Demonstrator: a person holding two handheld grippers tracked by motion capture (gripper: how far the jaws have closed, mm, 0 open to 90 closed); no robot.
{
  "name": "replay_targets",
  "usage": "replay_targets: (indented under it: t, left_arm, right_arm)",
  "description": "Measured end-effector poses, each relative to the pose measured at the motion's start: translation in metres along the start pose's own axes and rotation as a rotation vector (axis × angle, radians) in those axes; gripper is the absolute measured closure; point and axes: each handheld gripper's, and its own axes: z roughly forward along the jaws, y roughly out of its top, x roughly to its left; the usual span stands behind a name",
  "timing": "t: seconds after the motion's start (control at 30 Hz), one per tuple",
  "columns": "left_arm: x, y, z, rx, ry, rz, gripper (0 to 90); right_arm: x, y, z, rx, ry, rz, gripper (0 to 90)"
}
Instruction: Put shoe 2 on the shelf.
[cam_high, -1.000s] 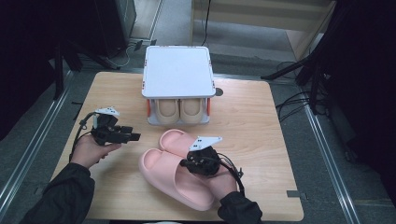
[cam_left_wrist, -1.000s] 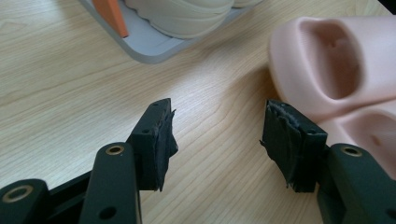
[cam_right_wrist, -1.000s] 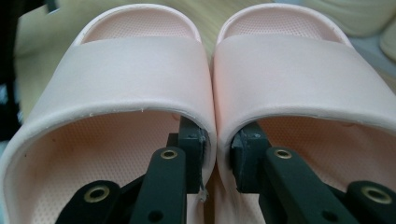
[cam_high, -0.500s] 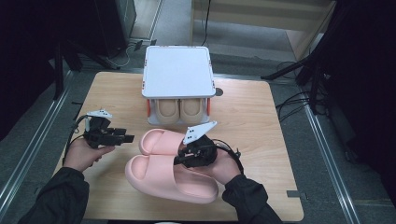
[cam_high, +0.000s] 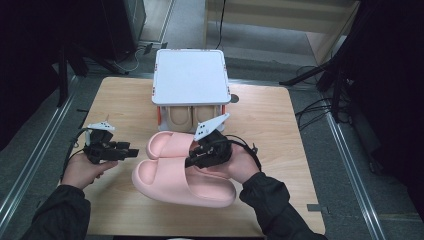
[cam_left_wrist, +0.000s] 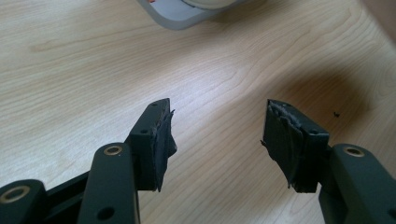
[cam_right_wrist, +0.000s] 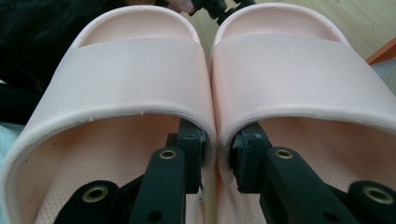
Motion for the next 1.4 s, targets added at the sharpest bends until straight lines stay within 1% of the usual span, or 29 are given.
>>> replay_targets:
  t: [0.2,0.33,0.4,0.47,0.53,0.6,0.67,0.73,0.83,0.87,0.9,0.93,0.97,1.0,1.03,1.07,1.13,1.2,1.23,1.27,1.3,1.33,1.4]
  left_arm:
    - [0.001,-0.006,-0.004,0.002,0.008,-0.01,41.8]
    - [-0.001,-0.009,-0.005,-0.003,0.016,-0.018,41.8]
    - [-0.002,-0.01,-0.005,0.0,0.016,-0.016,41.8]
    - [-0.003,-0.011,-0.005,0.0,0.015,-0.013,41.8]
    - [-0.004,-0.012,-0.006,0.001,0.016,-0.012,41.8]
    - [-0.004,-0.013,-0.005,0.004,0.018,-0.011,41.8]
    - [-0.004,-0.014,-0.006,0.008,0.018,-0.012,41.8]
    - [-0.003,-0.015,-0.006,0.006,0.021,-0.014,41.8]
    - [-0.004,-0.015,-0.007,-0.007,0.022,-0.023,41.8]
    - [-0.004,-0.015,-0.007,-0.007,0.021,-0.022,41.8]
    - [-0.004,-0.015,-0.008,-0.004,0.019,-0.019,41.8]
    - [-0.004,-0.015,-0.008,-0.004,0.018,-0.019,41.8]
    - [-0.004,-0.015,-0.008,-0.004,0.015,-0.018,41.8]
    - [-0.004,-0.014,-0.007,-0.005,0.013,-0.016,41.8]
    - [-0.004,-0.014,-0.007,-0.006,0.01,-0.015,41.8]
    - [-0.004,-0.014,-0.007,-0.006,0.009,-0.014,41.8]
    - [-0.004,-0.013,-0.006,-0.003,0.013,-0.005,41.7]
    - [-0.002,-0.012,-0.006,-0.006,0.012,-0.009,41.8]
    - [-0.001,-0.011,-0.006,-0.005,0.009,-0.012,41.7]
    - [-0.001,-0.011,-0.005,-0.006,0.01,-0.013,41.7]
    - [-0.001,-0.01,-0.004,0.0,0.002,-0.008,41.8]
    - [-0.002,-0.01,-0.002,0.001,-0.002,-0.008,41.7]
    - [-0.004,-0.009,0.0,0.007,-0.008,0.005,41.7]
  right_arm:
    - [-0.003,0.02,-0.012,0.002,0.0,-0.02,76.4]
    - [-0.005,0.033,-0.02,0.003,-0.012,-0.035,76.4]
    - [-0.008,0.042,-0.024,-0.001,-0.015,-0.046,76.4]
    - [-0.011,0.05,-0.026,0.003,-0.02,-0.043,76.4]
    - [-0.015,0.059,-0.03,0.01,-0.035,-0.055,76.3]
    - [-0.018,0.067,-0.034,0.013,-0.058,-0.053,76.3]
    - [-0.022,0.076,-0.037,0.009,-0.069,-0.046,76.3]
    - [-0.026,0.086,-0.041,0.012,-0.094,-0.027,76.3]
    - [-0.034,0.101,-0.045,0.014,-0.169,-0.001,76.2]
    - [-0.038,0.107,-0.046,0.009,-0.205,0.016,76.2]
    - [-0.042,0.111,-0.047,0.002,-0.228,0.031,76.2]
    - [-0.046,0.115,-0.048,-0.004,-0.262,0.053,76.2]
    - [-0.053,0.12,-0.049,-0.015,-0.307,0.091,76.3]
    - [-0.057,0.123,-0.049,-0.02,-0.339,0.108,76.3]
    - [-0.063,0.128,-0.049,-0.027,-0.386,0.143,76.2]
    - [-0.068,0.132,-0.049,-0.031,-0.423,0.163,76.0]
    - [-0.077,0.137,-0.048,-0.037,-0.465,0.181,75.9]
    - [-0.087,0.143,-0.046,-0.028,-0.504,0.206,76.0]
    - [-0.095,0.146,-0.044,-0.026,-0.538,0.229,76.2]
    - [-0.098,0.148,-0.043,-0.023,-0.561,0.243,76.2]
    - [-0.103,0.151,-0.042,-0.027,-0.584,0.261,76.3]
    - [-0.11,0.153,-0.04,-0.034,-0.609,0.285,76.3]
    - [-0.12,0.156,-0.037,-0.052,-0.626,0.327,76.2]
